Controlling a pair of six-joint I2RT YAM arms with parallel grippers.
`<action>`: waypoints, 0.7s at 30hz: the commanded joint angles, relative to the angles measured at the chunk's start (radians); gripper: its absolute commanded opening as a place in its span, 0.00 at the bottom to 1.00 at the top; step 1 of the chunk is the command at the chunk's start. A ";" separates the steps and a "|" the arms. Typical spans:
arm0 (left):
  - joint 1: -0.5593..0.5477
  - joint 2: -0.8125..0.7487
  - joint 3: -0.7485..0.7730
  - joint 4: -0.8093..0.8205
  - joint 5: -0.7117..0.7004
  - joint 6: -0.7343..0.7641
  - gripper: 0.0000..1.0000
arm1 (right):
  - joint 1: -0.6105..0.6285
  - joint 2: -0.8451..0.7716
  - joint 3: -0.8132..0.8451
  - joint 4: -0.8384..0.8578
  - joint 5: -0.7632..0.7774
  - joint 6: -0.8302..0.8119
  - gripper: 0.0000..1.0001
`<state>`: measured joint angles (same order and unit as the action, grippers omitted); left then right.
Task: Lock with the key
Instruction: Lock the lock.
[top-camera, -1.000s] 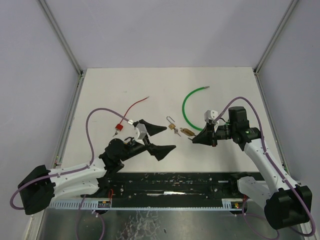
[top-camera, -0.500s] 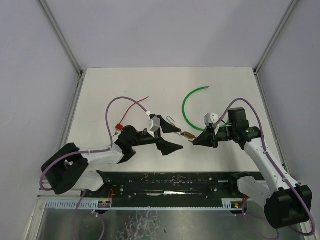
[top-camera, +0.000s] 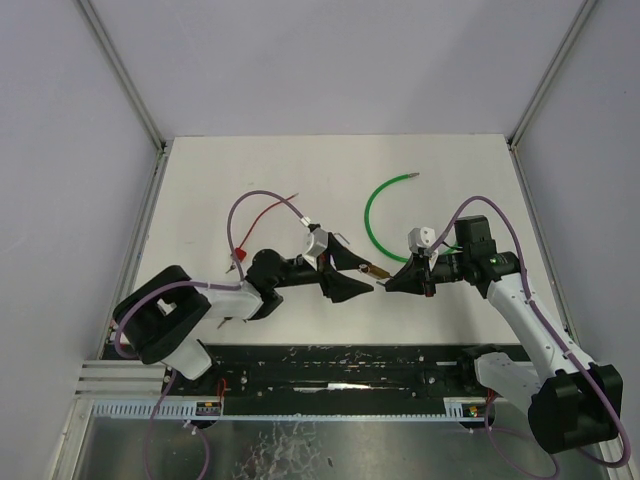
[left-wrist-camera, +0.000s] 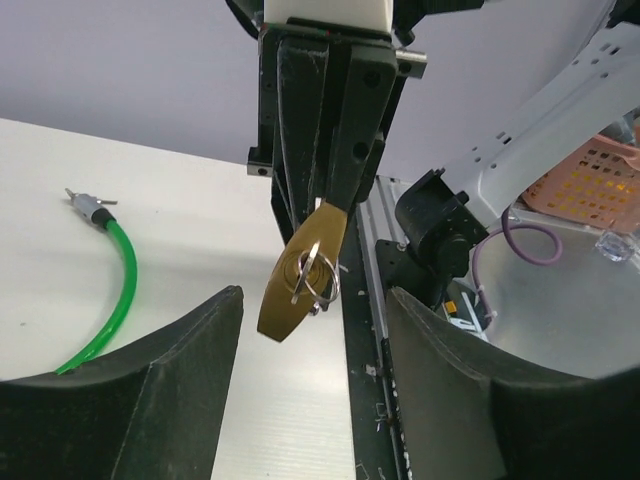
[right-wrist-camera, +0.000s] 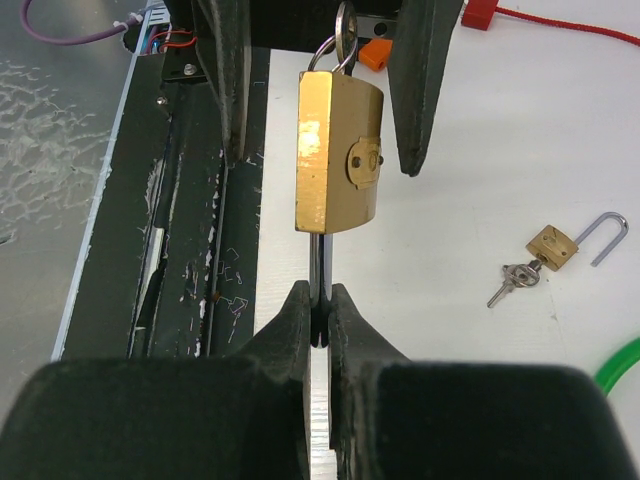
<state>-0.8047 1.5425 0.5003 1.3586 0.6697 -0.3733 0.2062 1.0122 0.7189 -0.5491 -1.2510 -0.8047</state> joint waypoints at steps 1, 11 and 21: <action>0.005 0.016 0.032 0.126 0.042 -0.060 0.57 | -0.006 -0.004 0.040 0.013 -0.085 -0.022 0.00; 0.004 0.033 0.052 0.123 0.060 -0.087 0.52 | -0.005 -0.003 0.038 0.014 -0.095 -0.018 0.00; -0.013 0.064 0.090 0.098 0.054 -0.119 0.31 | -0.002 0.006 0.040 0.017 -0.091 -0.004 0.00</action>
<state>-0.8085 1.5890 0.5541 1.4048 0.7147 -0.4789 0.2062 1.0168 0.7189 -0.5491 -1.2778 -0.8043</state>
